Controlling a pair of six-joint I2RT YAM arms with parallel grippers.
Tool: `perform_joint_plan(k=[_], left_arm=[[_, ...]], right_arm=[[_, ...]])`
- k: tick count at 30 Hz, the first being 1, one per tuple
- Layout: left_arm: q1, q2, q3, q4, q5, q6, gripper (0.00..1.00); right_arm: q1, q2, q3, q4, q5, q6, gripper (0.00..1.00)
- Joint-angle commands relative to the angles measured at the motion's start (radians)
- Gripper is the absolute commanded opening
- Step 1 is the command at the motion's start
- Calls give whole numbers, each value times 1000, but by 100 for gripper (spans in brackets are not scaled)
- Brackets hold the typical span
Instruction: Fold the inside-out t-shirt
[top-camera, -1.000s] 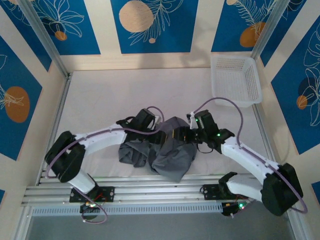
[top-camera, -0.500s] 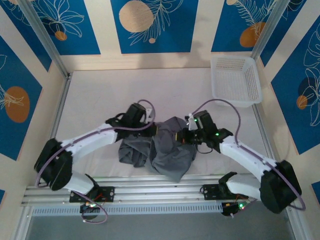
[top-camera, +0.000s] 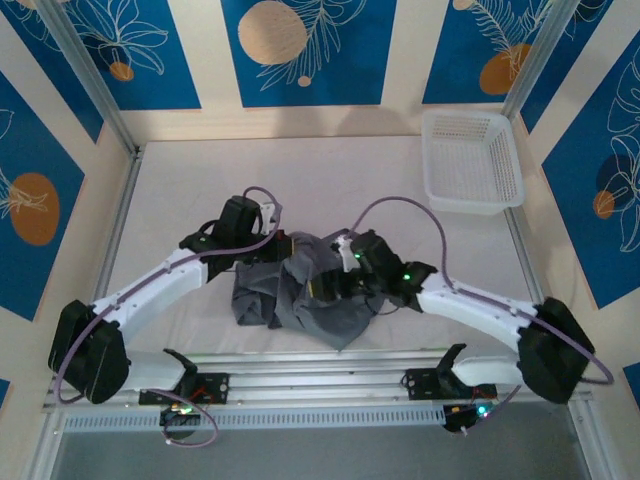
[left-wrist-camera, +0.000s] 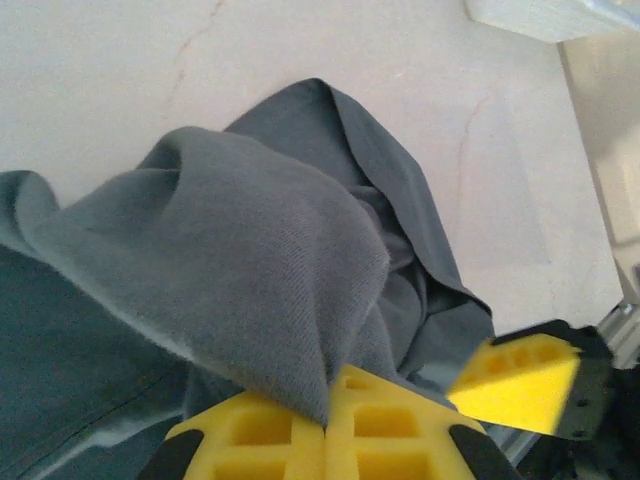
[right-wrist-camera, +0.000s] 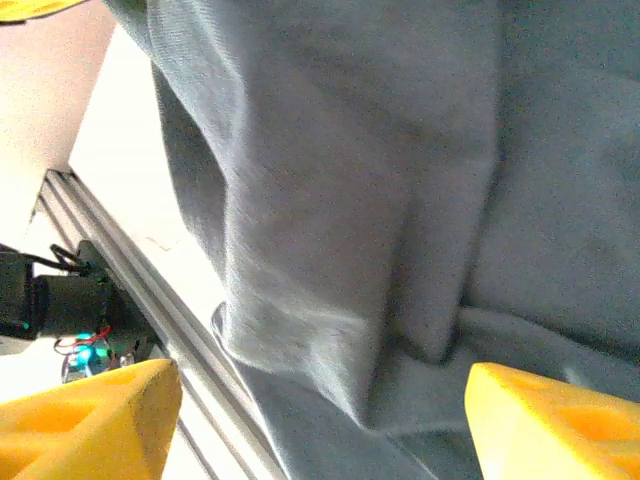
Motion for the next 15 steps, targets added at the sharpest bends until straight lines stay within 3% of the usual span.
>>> perform_joint_plan(k=[1,2,4,7,8,10,13,15], left_arm=[[-11,-14,50,17,28,-11,0],[-11,-24,57,2,8,-7,0],[-3,-52,67,-31,-29,5,0],[27,-73,65,-52,-52,25,0],[44,-71,63,-57,-55,31,0],[80,-55,54,-57,-54,44,0],[117,-7,30,-53,-91,94,13],[128,30,9,-50,-119,131,15]], right_arm=[[33,110,87,16,319,-25,75],[32,133,103,-4,376,-32,70],[17,142,117,-9,343,-57,51],[-14,88,100,16,157,-93,7],[-35,53,94,10,79,-83,0],[-102,-29,65,24,-75,-25,0],[-234,-157,-4,113,-326,80,0],[-294,-210,-49,171,-431,97,0]])
